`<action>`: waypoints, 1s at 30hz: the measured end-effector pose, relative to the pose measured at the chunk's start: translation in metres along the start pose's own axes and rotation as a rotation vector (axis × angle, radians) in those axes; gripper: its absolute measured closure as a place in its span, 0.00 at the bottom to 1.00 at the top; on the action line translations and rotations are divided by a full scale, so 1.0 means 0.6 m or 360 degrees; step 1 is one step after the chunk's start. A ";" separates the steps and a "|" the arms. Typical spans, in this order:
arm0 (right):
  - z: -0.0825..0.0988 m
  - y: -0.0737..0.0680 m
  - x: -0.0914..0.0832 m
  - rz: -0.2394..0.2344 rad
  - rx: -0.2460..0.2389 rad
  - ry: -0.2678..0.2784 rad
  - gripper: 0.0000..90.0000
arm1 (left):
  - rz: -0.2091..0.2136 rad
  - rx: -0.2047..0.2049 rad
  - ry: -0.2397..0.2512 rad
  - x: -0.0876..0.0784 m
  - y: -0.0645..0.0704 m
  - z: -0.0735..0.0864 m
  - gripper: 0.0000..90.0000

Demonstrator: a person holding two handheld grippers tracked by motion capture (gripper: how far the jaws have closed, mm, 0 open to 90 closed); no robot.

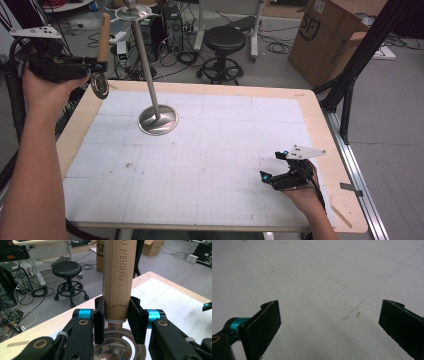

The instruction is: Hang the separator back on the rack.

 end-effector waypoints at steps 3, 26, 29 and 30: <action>-0.001 0.001 -0.001 -0.0001 0.0000 0.0004 0.03 | 0.0009 0.0002 -0.0002 0.006 0.003 -0.001 0.77; -0.001 0.000 -0.005 -0.0004 -0.0001 0.0011 0.03 | 0.0028 -0.0001 -0.0094 0.046 0.014 0.005 0.77; -0.003 0.001 -0.006 -0.0005 -0.0001 0.0021 0.03 | 0.0020 -0.0005 -0.0103 0.049 0.012 0.005 0.77; -0.003 0.001 -0.006 -0.0004 0.0000 0.0022 0.03 | 0.0016 0.0003 -0.0113 0.049 0.011 0.004 0.77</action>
Point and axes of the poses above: each handheld gripper's, and its own axes: x roughly forward along the jaws, z roughly out of its underside, y roughly to its right, the point moved 7 cm from there along x, roughly forward along the jaws, and after that the axes turned 10 degrees about x, right-handed, at the moved point
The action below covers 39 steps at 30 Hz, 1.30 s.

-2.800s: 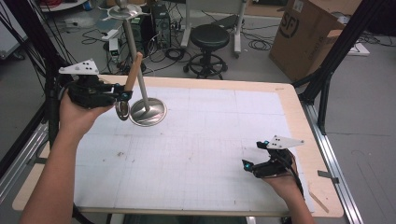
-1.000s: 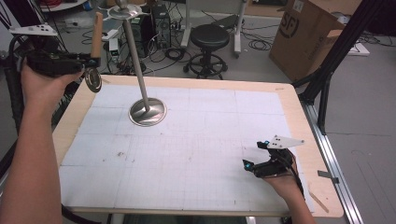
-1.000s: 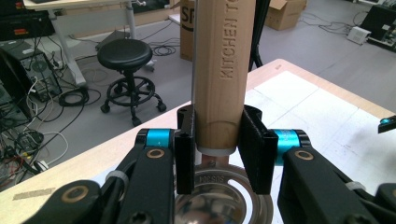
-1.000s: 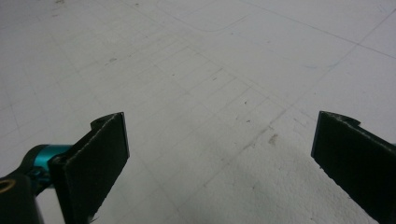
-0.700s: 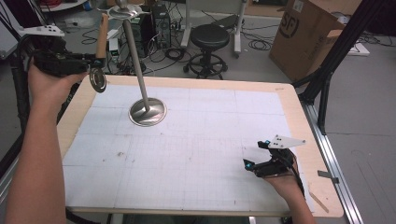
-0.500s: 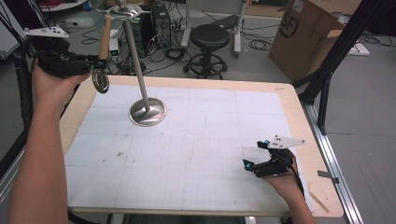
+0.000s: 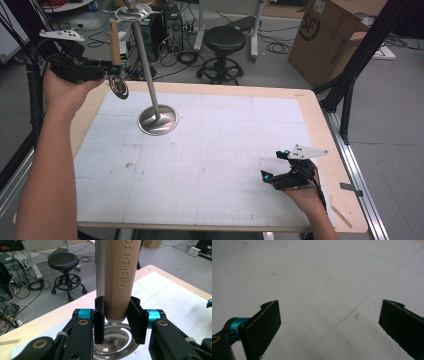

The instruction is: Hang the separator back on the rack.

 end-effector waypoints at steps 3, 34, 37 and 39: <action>0.002 0.000 -0.001 0.0003 0.0001 -0.0006 0.03 | 0.0003 0.0004 -0.0016 0.003 -0.002 -0.002 0.76; 0.002 0.004 -0.016 0.0009 0.0018 0.0025 0.03 | -0.0064 0.0046 -0.0032 -0.039 0.022 -0.006 0.37; 0.001 0.003 -0.014 0.0009 0.0012 0.0024 0.03 | -0.0024 0.0080 -0.0001 -0.045 0.035 -0.009 0.34; 0.000 0.002 -0.014 0.0005 0.0012 0.0030 0.03 | 0.0005 0.0105 -0.0004 -0.046 0.044 -0.008 0.32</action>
Point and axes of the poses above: each handheld gripper's, and its own axes: x roughly forward along the jaws, z roughly out of its underside, y roughly to its right, the point moved 7 cm from there along x, roughly forward along the jaws, and after that the axes turned 10 degrees about x, right-handed, at the moved point
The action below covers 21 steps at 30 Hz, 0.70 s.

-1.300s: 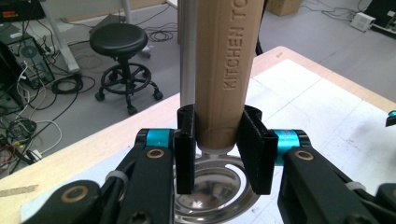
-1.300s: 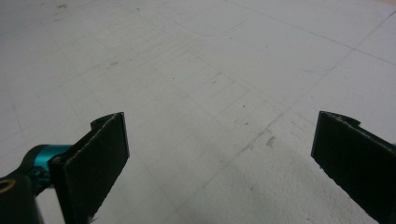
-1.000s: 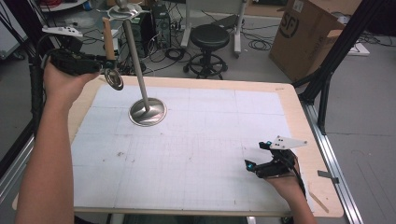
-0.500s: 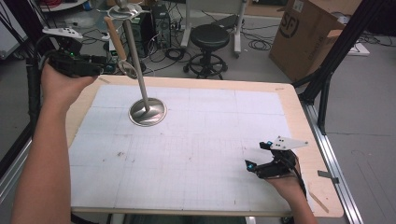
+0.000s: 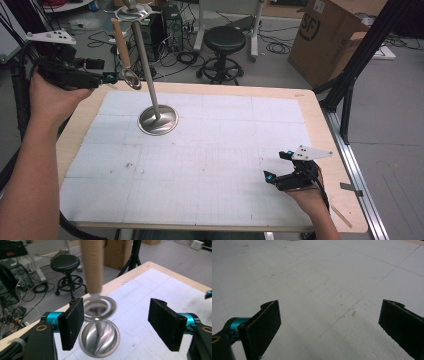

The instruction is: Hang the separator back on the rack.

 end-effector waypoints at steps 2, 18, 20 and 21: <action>0.001 0.000 0.000 0.0003 -0.0005 -0.0004 0.03 | 0.0036 0.0022 0.0006 0.000 0.010 0.000 0.29; 0.002 -0.004 0.002 -0.0001 0.0001 -0.0018 0.03 | 0.0217 0.0122 0.0050 -0.001 0.063 0.001 0.14; 0.002 -0.004 0.002 -0.0002 -0.0005 -0.0014 0.03 | 0.0239 0.0131 0.0048 0.003 0.069 0.006 0.13; 0.003 -0.005 0.003 -0.0004 -0.0009 -0.0017 0.03 | 0.0253 0.0136 0.0050 0.005 0.073 0.009 0.12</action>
Point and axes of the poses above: each handheld gripper's, and its own axes: x roughly forward along the jaws, z roughly out of its underside, y roughly to its right, the point moved 7 cm from there along x, roughly forward along the jaws, and after that the axes turned 10 degrees about x, right-handed, at the moved point
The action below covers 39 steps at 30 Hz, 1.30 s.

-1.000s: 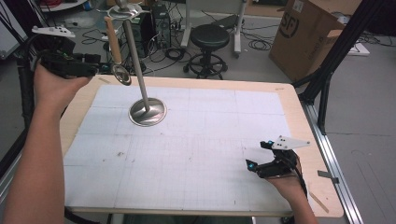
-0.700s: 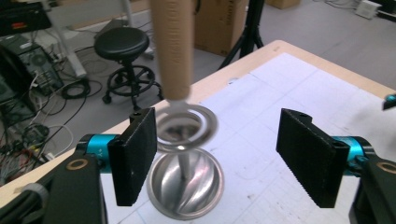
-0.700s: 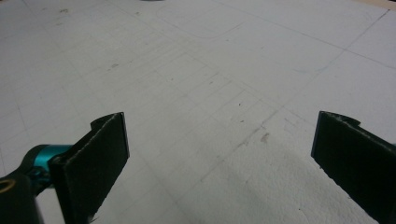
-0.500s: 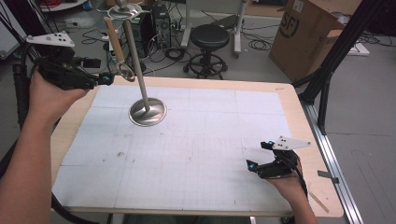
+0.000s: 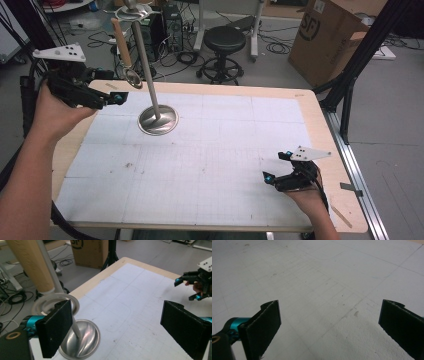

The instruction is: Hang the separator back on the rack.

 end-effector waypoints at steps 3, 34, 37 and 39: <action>-0.001 -0.001 0.001 0.0001 -0.0003 -0.0003 0.03 | 0.0043 0.0003 0.0019 0.007 0.011 0.007 0.10; -0.003 -0.003 0.006 -0.0002 -0.0004 -0.0010 0.03 | 0.0190 0.0023 0.0026 0.086 0.086 0.100 0.04; -0.002 -0.002 0.005 -0.0002 -0.0010 -0.0013 0.03 | 0.0198 0.0008 0.0026 0.096 0.093 0.114 0.04; -0.001 -0.003 0.005 -0.0001 -0.0003 -0.0012 0.03 | 0.0199 -0.0001 0.0024 0.105 0.097 0.125 0.04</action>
Point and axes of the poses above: each handheld gripper's, and its own axes: x roughly forward along the jaws, z roughly out of its underside, y roughly to its right, the point moved 7 cm from there along x, roughly forward along the jaws, and after that the axes turned 10 degrees about x, right-handed, at the moved point
